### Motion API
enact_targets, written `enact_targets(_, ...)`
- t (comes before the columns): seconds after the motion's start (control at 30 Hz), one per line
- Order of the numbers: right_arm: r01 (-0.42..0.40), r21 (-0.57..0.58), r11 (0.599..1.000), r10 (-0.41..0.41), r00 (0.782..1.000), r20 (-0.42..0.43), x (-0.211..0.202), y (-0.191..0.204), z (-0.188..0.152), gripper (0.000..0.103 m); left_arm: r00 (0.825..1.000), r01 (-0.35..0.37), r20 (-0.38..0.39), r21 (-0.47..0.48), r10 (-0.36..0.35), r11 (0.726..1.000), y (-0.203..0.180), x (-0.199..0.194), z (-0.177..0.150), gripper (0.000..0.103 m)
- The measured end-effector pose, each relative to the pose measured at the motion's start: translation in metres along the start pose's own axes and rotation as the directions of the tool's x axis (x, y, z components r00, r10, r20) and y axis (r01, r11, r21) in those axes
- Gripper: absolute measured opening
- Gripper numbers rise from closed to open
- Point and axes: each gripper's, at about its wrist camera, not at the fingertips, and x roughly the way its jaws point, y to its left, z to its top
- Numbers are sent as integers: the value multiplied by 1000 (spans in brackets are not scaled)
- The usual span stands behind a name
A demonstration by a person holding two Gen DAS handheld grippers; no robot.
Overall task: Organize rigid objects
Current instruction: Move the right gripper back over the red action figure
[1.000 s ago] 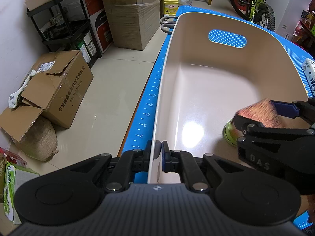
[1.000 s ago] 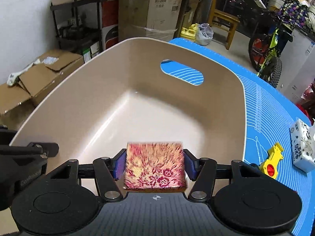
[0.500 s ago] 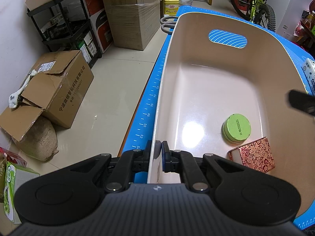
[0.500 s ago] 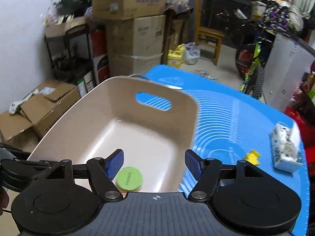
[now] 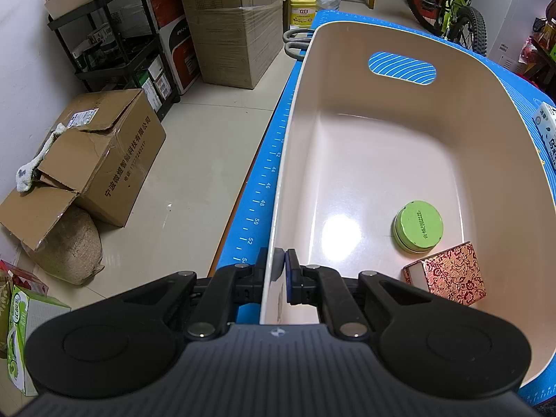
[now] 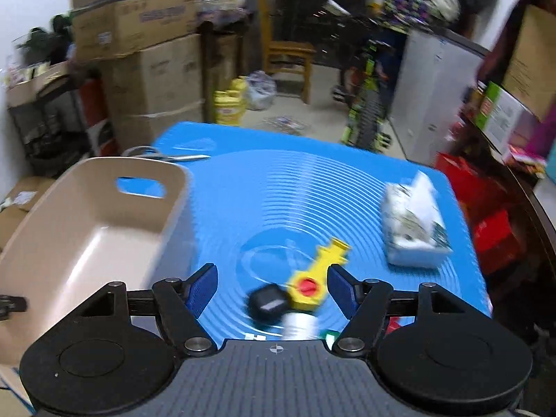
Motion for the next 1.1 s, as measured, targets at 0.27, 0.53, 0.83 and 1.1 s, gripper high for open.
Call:
enact_targets(0.27, 93, 104, 990, -86, 994, -71, 32, -62, -16, 75, 1000, 0, 0, 0, 0, 1000, 0, 0, 0, 11)
enact_targets(0.53, 108, 236, 966, -65, 982, -180, 65, -105, -42, 71, 1000, 0, 0, -2, 0, 1000, 0, 0, 0, 11)
enact_targets(0.83, 78, 361, 929, 18, 967, -256, 87, -123, -62, 61, 1000, -6, 0, 0, 6, 1000, 0, 0, -1, 12)
enact_targets(1.1, 94, 368, 925, 3, 967, -256, 96, -120, -63, 59, 1000, -8, -1, 2, 8, 1000, 0, 0, -1, 12)
